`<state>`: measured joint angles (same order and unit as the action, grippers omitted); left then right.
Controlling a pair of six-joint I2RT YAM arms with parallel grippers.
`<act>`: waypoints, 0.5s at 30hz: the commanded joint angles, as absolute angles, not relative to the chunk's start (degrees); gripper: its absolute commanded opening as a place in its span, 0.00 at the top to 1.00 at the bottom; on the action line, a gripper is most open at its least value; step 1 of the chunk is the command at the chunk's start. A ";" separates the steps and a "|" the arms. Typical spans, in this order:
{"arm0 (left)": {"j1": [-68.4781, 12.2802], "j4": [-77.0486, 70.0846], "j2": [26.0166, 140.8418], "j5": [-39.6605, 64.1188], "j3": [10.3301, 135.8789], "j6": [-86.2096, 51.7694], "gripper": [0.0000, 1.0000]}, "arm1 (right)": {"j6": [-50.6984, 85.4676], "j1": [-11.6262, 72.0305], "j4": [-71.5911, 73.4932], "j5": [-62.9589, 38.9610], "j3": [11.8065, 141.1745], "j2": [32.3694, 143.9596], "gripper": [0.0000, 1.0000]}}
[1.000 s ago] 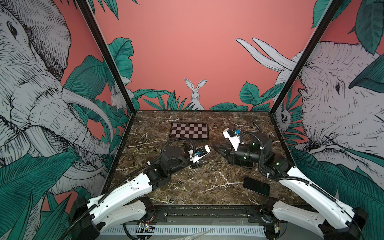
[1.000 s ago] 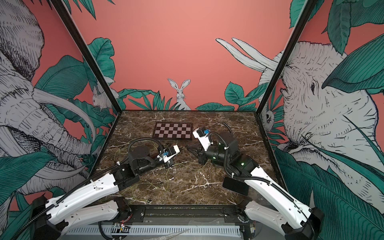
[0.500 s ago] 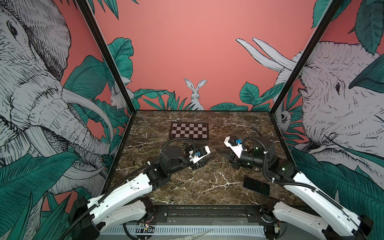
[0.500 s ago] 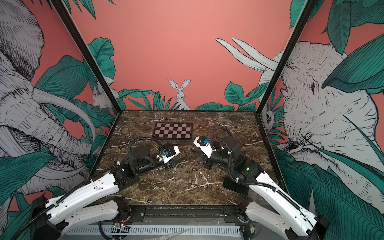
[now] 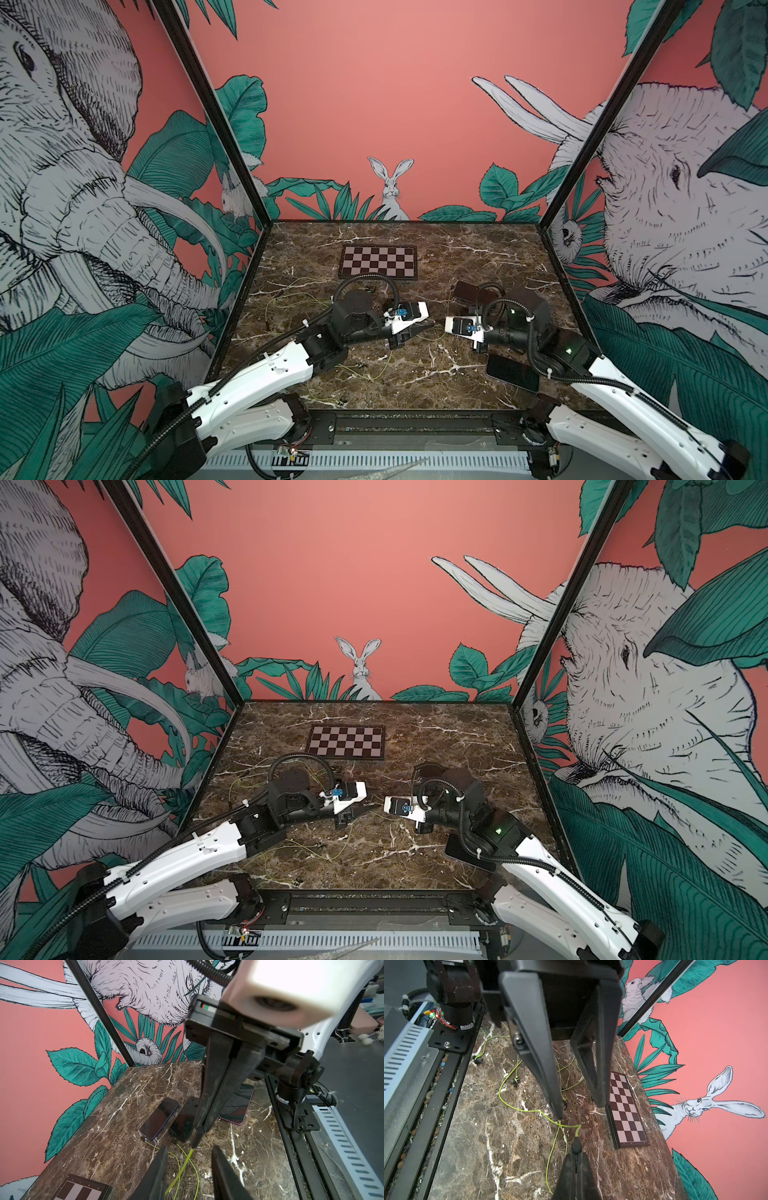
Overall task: Plug wired earphones into phones
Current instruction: Pick up the wired earphone from the center of the board.
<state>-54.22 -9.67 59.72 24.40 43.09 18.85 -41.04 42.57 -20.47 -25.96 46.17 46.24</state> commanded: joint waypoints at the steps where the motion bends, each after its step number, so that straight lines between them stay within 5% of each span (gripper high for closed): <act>1: -54.14 -9.38 60.20 26.95 45.25 18.64 0.69 | -44.38 43.29 -16.26 -27.35 46.36 45.50 1.00; 15: -54.14 -8.26 62.55 29.17 45.78 21.09 0.81 | -43.68 43.93 -14.47 -27.51 46.41 47.19 1.00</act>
